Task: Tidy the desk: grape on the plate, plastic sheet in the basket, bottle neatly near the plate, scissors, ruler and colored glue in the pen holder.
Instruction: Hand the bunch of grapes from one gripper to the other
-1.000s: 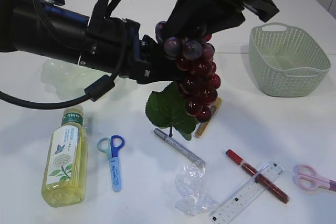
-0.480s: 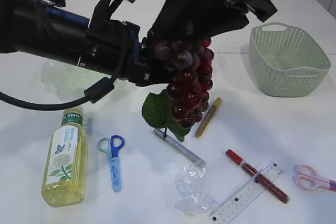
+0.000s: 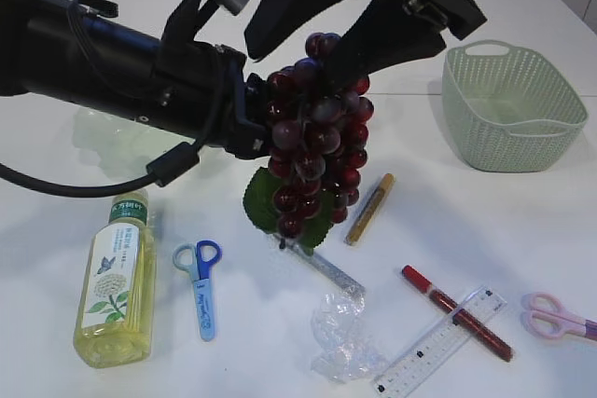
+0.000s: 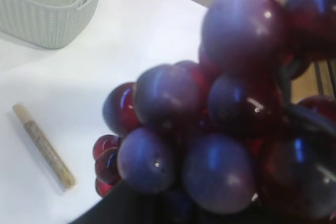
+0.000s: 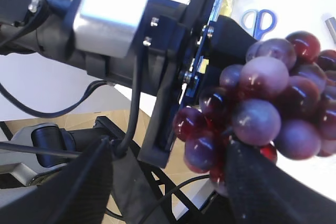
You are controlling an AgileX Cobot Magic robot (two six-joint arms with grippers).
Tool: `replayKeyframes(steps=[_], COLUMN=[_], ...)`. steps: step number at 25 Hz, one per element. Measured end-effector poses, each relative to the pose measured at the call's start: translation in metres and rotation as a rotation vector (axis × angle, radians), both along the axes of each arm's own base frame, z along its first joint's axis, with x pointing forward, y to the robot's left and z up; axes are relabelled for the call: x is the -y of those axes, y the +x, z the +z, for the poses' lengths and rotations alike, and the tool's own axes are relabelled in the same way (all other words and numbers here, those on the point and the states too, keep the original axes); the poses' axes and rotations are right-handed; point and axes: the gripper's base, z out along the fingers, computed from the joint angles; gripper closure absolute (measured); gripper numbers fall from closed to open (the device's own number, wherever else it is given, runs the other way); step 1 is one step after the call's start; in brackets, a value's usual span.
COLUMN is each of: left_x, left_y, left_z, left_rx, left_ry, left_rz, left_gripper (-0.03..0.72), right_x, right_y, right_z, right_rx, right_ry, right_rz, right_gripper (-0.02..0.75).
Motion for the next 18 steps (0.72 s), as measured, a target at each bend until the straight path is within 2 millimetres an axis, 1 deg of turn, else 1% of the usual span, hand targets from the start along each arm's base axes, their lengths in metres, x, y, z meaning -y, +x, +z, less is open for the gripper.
replayKeyframes(steps=[9,18], left_x=[-0.03,-0.042], left_y=[0.018,0.024], left_z=[-0.003,-0.004], left_rx=[-0.043,-0.073], left_ry=[0.035,0.026], left_rz=[0.092,0.131], left_gripper=[0.62,0.621], right_x=[0.0,0.005], right_y=[0.0,0.003], right_z=[0.0,-0.004], right_rx=[0.0,0.036], right_ry=[0.003,-0.066], right_rz=[-0.001,-0.009], right_gripper=[0.216,0.216])
